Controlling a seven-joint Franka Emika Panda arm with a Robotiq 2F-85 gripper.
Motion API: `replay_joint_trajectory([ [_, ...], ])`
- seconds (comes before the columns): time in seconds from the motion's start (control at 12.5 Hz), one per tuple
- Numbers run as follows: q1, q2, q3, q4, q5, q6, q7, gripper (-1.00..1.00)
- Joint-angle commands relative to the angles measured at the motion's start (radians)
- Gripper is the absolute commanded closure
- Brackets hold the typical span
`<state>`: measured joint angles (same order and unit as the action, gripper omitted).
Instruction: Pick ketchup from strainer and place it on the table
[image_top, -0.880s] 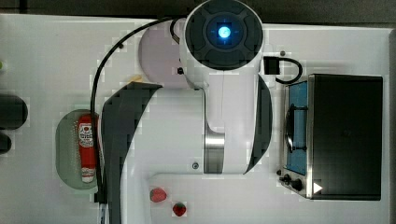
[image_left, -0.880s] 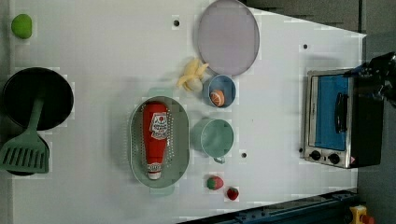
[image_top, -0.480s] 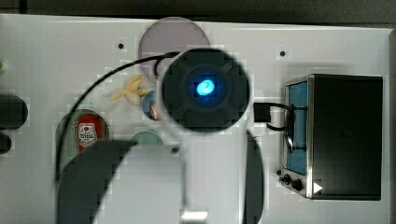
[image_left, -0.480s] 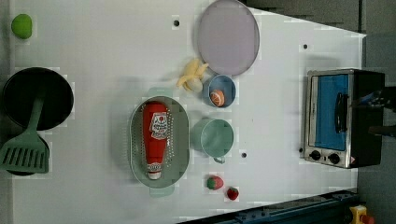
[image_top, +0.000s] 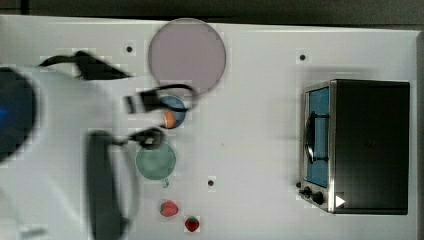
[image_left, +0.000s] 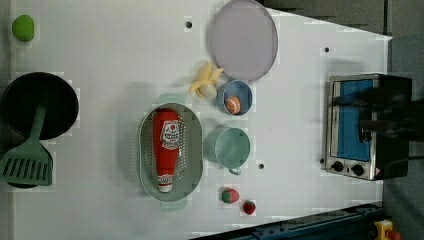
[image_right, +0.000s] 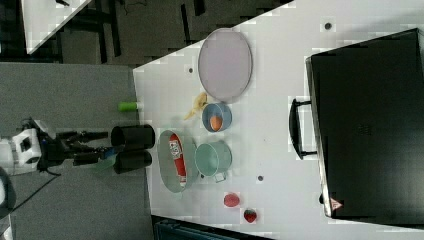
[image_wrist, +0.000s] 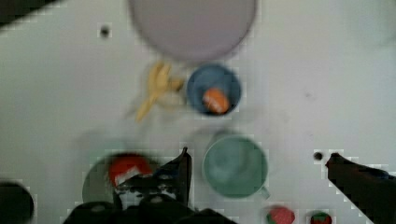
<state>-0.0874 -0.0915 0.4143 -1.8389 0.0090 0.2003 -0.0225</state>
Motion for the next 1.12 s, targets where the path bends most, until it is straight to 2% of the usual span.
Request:
replay_joint_trajectory([
  [0.08,0.041,0.066,0.113,-0.018,0.004,0.045,0.053,-1.00],
  [0.4,0.056,0.180,0.274,-0.060,0.003,0.138,0.054,-1.00],
  [0.72,0.080,0.278,0.329,-0.196,-0.015,0.419,0.069,-1.00],
  [1.12,0.092,0.419,0.317,-0.340,-0.222,0.739,0.215,-1.00],
])
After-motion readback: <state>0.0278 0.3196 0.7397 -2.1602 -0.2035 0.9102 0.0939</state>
